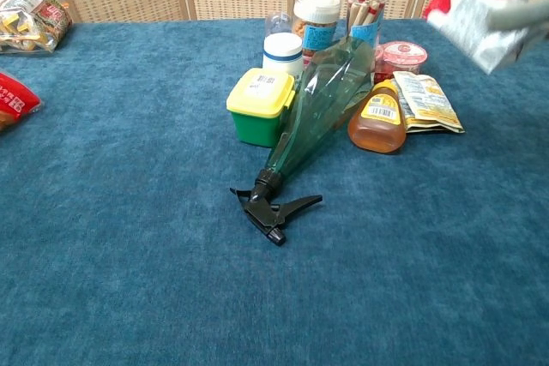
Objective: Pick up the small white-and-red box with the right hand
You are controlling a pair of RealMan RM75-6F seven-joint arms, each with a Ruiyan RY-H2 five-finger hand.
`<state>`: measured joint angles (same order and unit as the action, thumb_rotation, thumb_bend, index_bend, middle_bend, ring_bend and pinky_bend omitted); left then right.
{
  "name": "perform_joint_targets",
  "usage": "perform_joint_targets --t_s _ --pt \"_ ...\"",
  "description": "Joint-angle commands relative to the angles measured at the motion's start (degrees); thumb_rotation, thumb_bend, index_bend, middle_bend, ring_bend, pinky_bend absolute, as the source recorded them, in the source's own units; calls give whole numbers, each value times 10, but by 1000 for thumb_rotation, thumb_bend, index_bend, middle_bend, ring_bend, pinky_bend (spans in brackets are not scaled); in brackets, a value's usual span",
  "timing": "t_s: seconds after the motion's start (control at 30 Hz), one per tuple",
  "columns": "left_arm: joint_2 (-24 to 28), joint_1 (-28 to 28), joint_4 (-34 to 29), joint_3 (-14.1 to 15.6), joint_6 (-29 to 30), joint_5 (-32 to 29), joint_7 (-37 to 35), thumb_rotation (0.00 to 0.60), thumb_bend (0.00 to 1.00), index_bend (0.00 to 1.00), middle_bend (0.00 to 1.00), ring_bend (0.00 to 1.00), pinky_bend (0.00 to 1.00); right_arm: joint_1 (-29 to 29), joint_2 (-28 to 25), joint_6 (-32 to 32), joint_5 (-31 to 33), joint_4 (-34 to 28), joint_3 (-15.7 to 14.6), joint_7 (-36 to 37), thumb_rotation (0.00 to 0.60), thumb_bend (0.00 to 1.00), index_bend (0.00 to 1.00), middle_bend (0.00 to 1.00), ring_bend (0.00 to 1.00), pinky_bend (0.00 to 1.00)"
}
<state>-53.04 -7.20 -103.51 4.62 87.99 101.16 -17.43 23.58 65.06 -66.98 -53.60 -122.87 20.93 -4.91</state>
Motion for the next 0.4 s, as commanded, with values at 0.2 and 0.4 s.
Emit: perform_joint_targets --t_s 0.2,0.4 --pt "-3 -1 5 0 -1 -1 -5 600 241 307 202 0 0 -7 -34 0 -12 -23 12 44 600 0 372 772 962 1000" --pt "-4 -1 5 0 -1 0 -4 600 242 307 203 0 0 -7 -37 -5 -15 -21 3 51 600 0 372 772 963 1000"
